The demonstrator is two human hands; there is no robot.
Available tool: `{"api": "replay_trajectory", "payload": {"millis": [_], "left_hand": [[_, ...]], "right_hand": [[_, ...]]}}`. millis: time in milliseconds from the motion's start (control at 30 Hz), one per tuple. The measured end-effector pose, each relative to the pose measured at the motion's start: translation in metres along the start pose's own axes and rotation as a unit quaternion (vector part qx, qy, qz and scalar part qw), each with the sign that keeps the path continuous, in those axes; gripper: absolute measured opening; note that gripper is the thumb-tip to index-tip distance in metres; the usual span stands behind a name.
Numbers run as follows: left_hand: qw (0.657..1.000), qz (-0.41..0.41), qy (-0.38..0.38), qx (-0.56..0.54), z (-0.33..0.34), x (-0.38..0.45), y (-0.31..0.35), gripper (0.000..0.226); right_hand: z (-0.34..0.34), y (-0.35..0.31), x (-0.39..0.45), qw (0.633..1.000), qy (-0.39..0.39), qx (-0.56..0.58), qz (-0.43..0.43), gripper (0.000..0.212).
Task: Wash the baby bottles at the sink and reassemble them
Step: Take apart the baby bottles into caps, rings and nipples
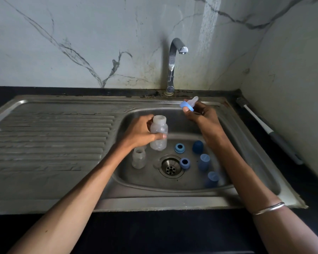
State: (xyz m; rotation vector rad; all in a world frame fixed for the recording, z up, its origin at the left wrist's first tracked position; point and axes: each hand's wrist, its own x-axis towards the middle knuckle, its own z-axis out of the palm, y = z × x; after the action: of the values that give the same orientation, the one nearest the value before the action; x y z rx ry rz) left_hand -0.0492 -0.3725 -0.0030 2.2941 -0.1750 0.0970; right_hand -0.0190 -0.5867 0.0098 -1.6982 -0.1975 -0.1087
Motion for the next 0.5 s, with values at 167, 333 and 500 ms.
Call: {"api": "replay_trajectory", "payload": {"millis": [167,333,500], "left_hand": [[0.973,-0.026,-0.141,0.18,-0.012,-0.012,-0.001,0.053],[0.891,-0.084,-0.295,0.333,0.009,-0.019,-0.005,0.06],[0.852,-0.11,-0.359,0.365,0.024,-0.023,-0.013,0.069]], "right_hand": [[0.004,0.0,-0.005,0.996,-0.002,-0.08,-0.028,0.041],[0.006,0.002,-0.005,0.991,-0.02,-0.122,-0.05,0.039],[0.005,0.004,-0.005,0.989,-0.02,-0.134,-0.059,0.041]]}}
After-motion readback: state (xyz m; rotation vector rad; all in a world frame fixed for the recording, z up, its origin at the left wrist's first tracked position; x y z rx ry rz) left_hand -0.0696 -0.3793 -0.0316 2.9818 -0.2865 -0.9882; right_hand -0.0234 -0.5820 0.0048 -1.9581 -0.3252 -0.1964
